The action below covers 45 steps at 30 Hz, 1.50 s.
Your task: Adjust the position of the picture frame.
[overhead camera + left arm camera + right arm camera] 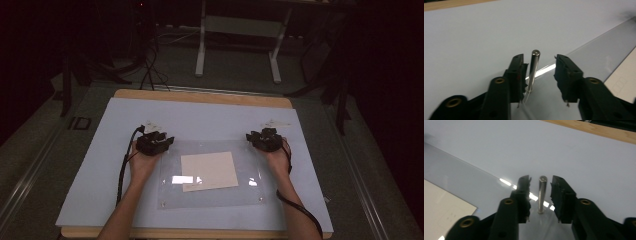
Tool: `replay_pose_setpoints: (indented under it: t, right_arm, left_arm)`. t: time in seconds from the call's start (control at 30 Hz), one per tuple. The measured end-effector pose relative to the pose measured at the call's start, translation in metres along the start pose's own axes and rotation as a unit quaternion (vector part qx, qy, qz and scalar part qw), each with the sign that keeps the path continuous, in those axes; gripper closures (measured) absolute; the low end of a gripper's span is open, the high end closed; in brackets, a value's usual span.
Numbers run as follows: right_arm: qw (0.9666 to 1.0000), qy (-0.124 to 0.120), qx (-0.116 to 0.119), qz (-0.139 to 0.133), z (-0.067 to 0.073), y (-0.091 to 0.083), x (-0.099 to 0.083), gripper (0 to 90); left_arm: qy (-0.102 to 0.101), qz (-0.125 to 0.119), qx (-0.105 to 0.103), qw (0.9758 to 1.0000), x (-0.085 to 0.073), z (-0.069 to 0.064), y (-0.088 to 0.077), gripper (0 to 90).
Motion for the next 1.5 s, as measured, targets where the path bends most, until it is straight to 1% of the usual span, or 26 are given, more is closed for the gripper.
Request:
replay_pose_setpoints:
  t: [0.03,0.07,0.1,0.17,0.2,0.27,0.3,0.37,0.43,0.57,0.67,0.8,0.83,0.9,0.93,0.97,1.1,1.2,1.23,1.3,1.43,1.5]
  right_arm:
    - [1.0000,0.000,0.000,0.001,0.000,0.002,-0.001,71.4]
    - [1.0000,-0.001,-0.002,0.003,0.001,0.005,-0.001,72.4]
    - [1.0000,-0.001,-0.003,0.006,0.001,0.007,-0.002,73.6]
    - [0.9999,0.000,-0.008,0.011,0.001,0.010,-0.003,77.1]
    - [0.9999,0.000,-0.011,0.012,0.001,0.011,-0.003,78.8]
    - [0.9998,0.002,-0.018,0.010,0.000,0.012,-0.004,82.1]
    - [0.9998,0.007,-0.017,0.007,-0.001,0.012,-0.004,82.9]
    - [0.9998,0.019,-0.010,0.005,-0.003,0.013,-0.006,82.9]
    - [0.9997,0.023,-0.009,0.004,-0.003,0.014,-0.006,82.9]
    - [0.9994,0.034,-0.001,-0.002,-0.005,0.014,-0.007,83.2]
    - [0.9992,0.040,0.002,-0.003,-0.006,0.013,-0.007,83.2]
    - [0.9971,0.073,0.007,-0.022,-0.007,0.012,-0.008,82.1]
    - [0.9965,0.080,0.004,-0.026,-0.007,0.012,-0.009,82.0]
    - [0.9958,0.087,-0.003,-0.027,-0.006,0.012,-0.008,82.0]
    - [0.9958,0.087,-0.003,-0.027,-0.006,0.012,-0.008,82.0]
    - [0.9954,0.092,-0.006,-0.026,-0.006,0.010,-0.007,81.9]
    - [0.9948,0.098,-0.011,-0.025,-0.006,0.006,-0.006,81.7]
    - [0.9940,0.106,-0.010,-0.026,-0.004,0.005,-0.008,81.4]
    - [0.9940,0.107,-0.009,-0.023,-0.003,0.006,-0.009,81.5]
    - [0.9937,0.109,-0.006,-0.024,-0.003,0.007,-0.010,81.3]
    - [0.9945,0.103,-0.004,-0.020,-0.003,0.008,-0.009,81.4]
    - [0.9946,0.102,-0.004,-0.020,-0.004,0.009,-0.009,81.4]
  left_arm:
    - [0.004,0.005,0.006,1.0000,0.000,-0.001,0.002,63.1]
    - [0.003,0.010,0.015,0.9998,0.000,-0.002,0.003,65.8]
    - [0.001,0.011,0.018,0.9998,0.000,-0.001,0.004,69.0]
    - [-0.008,0.012,0.018,0.9997,0.000,0.001,0.004,74.2]
    - [-0.008,0.013,0.019,0.9997,0.000,0.002,0.004,76.6]
    - [-0.001,0.013,0.024,0.9996,-0.001,0.004,0.005,81.0]
    - [0.000,0.012,0.023,0.9997,-0.001,0.004,0.005,82.0]
    - [0.001,0.011,0.024,0.9997,-0.001,0.003,0.005,82.4]
    - [-0.003,0.010,0.020,0.9997,-0.001,0.004,0.006,82.4]
    - [-0.002,0.010,0.018,0.9998,-0.001,0.004,0.006,83.5]
    - [-0.012,0.013,0.009,0.9998,-0.001,0.006,0.006,83.7]
    - [-0.013,0.018,0.006,0.9997,0.001,0.006,0.008,83.7]
    - [-0.013,0.019,0.006,0.9997,0.002,0.006,0.008,83.7]
    - [-0.013,0.021,0.007,0.9997,0.004,0.006,0.009,83.7]
    - [-0.016,0.023,0.009,0.9996,0.005,0.006,0.011,83.7]
    - [-0.020,0.026,0.011,0.9994,0.008,0.006,0.014,83.7]
    - [-0.026,0.032,0.015,0.9990,0.014,0.006,0.019,83.5]
    - [-0.030,0.038,0.019,0.9986,0.015,0.007,0.021,83.5]
    - [-0.031,0.037,0.019,0.9987,0.014,0.007,0.021,83.5]
    - [-0.030,0.038,0.025,0.9985,0.014,0.006,0.019,83.4]
    - [-0.031,0.040,0.023,0.9984,0.012,0.007,0.018,83.3]
    - [-0.030,0.041,0.026,0.9984,0.012,0.007,0.017,83.4]
Point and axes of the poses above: each handheld gripper's, and its own axes: y roughly forward along the jaws, x roughly out of its top, z roughly to its left, the point moved 3 cm from there along y, roughly forward along the jaws, and after that the axes turned 15 degrees about x, right-handed, at the moved point
